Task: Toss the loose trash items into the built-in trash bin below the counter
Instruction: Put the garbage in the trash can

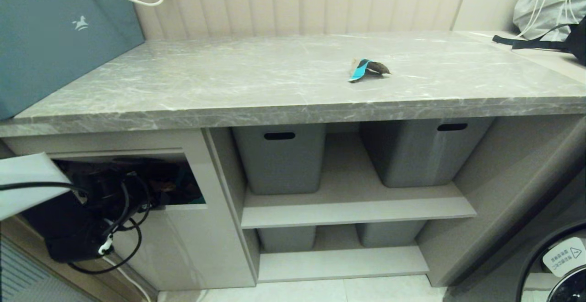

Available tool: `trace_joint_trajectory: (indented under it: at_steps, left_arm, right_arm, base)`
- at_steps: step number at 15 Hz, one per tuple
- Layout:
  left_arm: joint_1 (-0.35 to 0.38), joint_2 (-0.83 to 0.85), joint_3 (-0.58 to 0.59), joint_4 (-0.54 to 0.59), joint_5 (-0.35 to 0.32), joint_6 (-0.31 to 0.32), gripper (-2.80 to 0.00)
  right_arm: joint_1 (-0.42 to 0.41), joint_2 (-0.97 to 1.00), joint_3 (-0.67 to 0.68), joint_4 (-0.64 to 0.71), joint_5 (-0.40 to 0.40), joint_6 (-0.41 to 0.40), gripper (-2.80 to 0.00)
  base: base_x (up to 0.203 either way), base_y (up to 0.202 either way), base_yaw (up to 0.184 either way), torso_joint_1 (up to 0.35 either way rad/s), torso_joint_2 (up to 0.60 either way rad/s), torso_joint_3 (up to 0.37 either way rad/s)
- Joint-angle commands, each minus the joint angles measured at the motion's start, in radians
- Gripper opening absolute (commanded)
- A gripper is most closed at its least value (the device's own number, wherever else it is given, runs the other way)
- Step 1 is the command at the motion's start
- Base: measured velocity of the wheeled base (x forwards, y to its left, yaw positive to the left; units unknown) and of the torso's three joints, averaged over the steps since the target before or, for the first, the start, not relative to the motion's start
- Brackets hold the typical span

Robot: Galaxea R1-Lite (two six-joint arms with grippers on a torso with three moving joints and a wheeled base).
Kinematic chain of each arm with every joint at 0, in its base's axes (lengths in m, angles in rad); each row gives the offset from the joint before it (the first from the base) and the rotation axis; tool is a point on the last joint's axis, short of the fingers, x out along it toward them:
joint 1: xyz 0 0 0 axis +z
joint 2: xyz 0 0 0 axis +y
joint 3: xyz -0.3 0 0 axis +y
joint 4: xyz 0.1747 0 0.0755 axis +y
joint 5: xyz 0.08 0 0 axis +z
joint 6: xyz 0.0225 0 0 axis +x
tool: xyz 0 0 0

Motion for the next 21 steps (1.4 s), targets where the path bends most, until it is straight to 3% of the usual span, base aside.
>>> trace_joint_trajectory:
  at_steps: [1,6,11,14,15,18,21]
  left_arm:
    - [-0.004,0.004,-0.005,0.008,0.000,0.009,0.00]
    - [-0.007,0.003,-0.016,0.081,-0.023,-0.010,0.00]
    - [-0.007,-0.005,-0.056,0.083,-0.045,-0.132,0.00]
    - [0.003,-0.013,-0.047,0.083,-0.043,-0.280,0.00]
    - [0.002,-0.013,-0.044,0.085,-0.045,-0.286,0.00]
    - [0.007,-0.017,-0.048,0.122,-0.046,-0.382,0.00]
    - [0.005,-0.019,-0.046,0.123,-0.048,-0.391,0.00]
  right_arm:
    - [0.000,-0.001,-0.001,0.000,0.001,0.000,-2.80]
    - [0.000,-0.001,0.001,0.000,0.001,0.000,-2.80]
    - [0.000,-0.001,-0.001,0.000,0.001,0.000,-2.80]
    - [0.000,-0.001,0.001,0.000,0.001,0.000,-2.80]
    - [0.000,-0.001,0.001,0.000,0.001,0.000,-2.80]
    - [0.000,-0.001,-0.001,0.000,0.000,0.000,-2.80]
    - [0.000,-0.001,0.001,0.000,-0.001,0.000,-2.80]
  base:
    - [0.000,0.000,0.000,0.000,0.00,0.000]
    - [0.000,0.000,0.000,0.000,0.00,0.000]
    - [0.000,0.000,0.000,0.000,0.00,0.000]
    - [0.000,0.000,0.000,0.000,0.00,0.000]
    - [0.000,0.000,0.000,0.000,0.00,0.000]
    - [0.000,0.000,0.000,0.000,0.00,0.000]
    - [0.000,0.000,0.000,0.000,0.00,0.000]
